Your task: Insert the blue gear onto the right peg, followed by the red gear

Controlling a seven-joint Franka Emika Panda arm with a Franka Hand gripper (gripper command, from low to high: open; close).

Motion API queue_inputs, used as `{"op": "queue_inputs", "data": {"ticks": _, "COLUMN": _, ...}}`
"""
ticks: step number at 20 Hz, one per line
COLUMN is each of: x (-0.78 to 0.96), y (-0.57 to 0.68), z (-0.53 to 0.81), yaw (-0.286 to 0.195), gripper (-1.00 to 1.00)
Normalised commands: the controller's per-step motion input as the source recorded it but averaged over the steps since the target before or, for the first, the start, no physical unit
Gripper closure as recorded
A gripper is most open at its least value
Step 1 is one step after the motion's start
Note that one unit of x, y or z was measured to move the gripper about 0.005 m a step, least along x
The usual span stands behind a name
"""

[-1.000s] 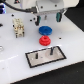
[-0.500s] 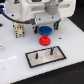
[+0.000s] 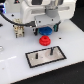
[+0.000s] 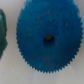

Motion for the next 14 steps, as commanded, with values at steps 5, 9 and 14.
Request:
{"op": "queue_inputs", "data": {"ticks": 5, "x": -0.22, "y": 0.00, "z": -0.05, "yaw": 0.000, "gripper": 1.00}}
{"op": "queue_inputs", "data": {"ticks": 9, "x": 0.04, "y": 0.00, "z": 0.24, "yaw": 0.000, "gripper": 1.00}}
{"op": "queue_inputs", "data": {"ticks": 14, "x": 0.24, "y": 0.00, "z": 0.52, "yaw": 0.000, "gripper": 1.00}}
